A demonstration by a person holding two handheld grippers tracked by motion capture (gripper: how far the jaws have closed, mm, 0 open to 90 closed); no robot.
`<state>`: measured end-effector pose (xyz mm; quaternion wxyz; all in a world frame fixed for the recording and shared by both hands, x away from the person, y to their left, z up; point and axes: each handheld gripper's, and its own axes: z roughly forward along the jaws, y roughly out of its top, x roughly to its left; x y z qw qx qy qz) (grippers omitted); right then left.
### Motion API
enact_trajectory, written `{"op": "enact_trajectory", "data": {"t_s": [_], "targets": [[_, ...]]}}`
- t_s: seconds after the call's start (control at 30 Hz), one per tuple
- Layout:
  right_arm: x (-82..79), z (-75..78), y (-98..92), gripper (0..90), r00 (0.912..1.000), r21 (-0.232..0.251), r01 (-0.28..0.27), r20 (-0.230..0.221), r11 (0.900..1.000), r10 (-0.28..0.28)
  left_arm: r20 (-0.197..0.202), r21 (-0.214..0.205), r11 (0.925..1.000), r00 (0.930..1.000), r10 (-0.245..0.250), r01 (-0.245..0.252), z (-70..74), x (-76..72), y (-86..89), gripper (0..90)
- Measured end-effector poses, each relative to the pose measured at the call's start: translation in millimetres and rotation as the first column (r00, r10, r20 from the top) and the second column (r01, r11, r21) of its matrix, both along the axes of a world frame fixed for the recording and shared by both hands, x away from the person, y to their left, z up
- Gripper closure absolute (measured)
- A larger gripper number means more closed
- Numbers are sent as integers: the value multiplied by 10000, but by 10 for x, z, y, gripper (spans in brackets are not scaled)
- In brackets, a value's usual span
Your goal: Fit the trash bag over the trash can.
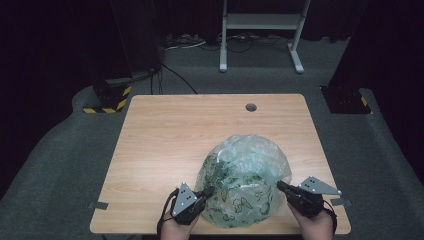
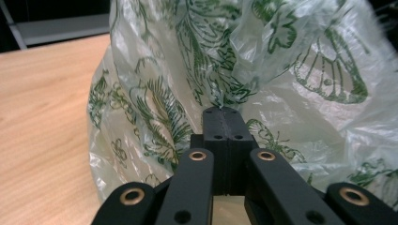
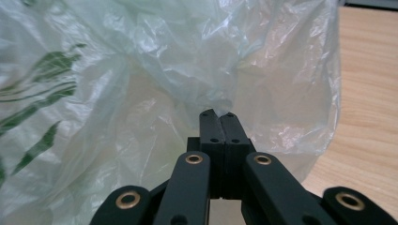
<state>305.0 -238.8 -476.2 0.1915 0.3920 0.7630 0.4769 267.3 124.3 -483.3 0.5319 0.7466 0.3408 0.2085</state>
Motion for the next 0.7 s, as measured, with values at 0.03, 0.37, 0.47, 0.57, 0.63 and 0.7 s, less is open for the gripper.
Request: {"op": "enact_trajectory", "data": {"t_s": [0.03, 0.37, 0.47, 0.57, 0.63, 0.7], "targets": [[10, -17, 11, 900, 10000, -43, -12, -48, 10000, 11, -72, 38, 10000, 10000, 12, -12, -25, 7, -3, 900], [93, -182, 30, 898, 9980, -496, 14, -624, 9988, -45, -791, 1006, 9949, 9969, 40, 40, -228, 80, -68, 900], [43, -105, -27, 718, 9992, -207, 104, -388, 9997, -112, -500, 865, 9959, 9983, 293, -249, -125, 38, -34, 779], [-53, 37, -117, 626, 9995, 186, 298, 127, 9994, -300, 127, 398, 9980, 9988, 482, -487, 40, -44, 63, 719], [-120, 143, -174, 586, 9981, 491, 435, 425, 9978, -456, 534, 100, 9976, 9963, 677, -683, 143, -109, 129, 673], [-184, 237, -219, 567, 9959, 740, 471, 730, 9961, -526, 941, -128, 9955, 9911, 946, -938, 243, -149, 199, 665]]}}
